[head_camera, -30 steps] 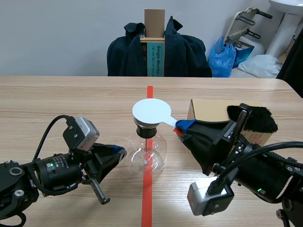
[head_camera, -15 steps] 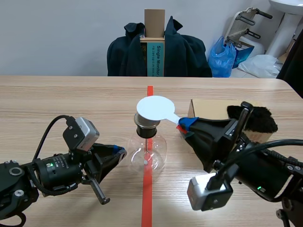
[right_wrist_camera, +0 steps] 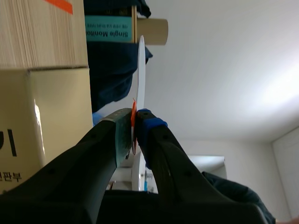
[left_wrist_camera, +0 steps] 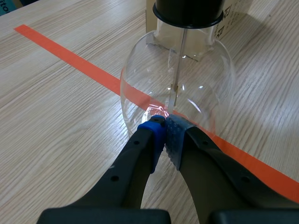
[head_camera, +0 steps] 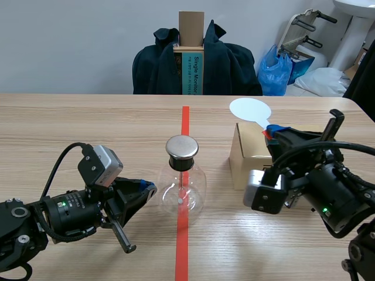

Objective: Do the electroscope experiment.
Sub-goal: 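Move the plate toward and away from the electroscope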

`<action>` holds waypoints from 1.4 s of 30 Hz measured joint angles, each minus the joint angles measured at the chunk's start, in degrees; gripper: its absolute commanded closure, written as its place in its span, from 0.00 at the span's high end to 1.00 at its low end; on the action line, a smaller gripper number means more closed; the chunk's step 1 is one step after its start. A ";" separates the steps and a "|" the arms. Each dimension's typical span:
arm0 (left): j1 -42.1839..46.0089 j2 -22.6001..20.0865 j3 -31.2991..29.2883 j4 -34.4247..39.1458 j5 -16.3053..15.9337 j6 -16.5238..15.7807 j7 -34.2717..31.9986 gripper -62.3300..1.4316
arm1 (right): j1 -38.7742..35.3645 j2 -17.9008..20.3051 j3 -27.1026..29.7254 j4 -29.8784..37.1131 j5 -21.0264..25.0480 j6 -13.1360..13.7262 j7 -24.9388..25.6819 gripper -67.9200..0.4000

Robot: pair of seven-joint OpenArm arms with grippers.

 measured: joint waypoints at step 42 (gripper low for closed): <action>0.02 0.00 0.00 0.00 0.00 0.26 0.00 0.07 | 0.00 0.00 0.00 0.00 -0.04 -0.02 29.27 0.02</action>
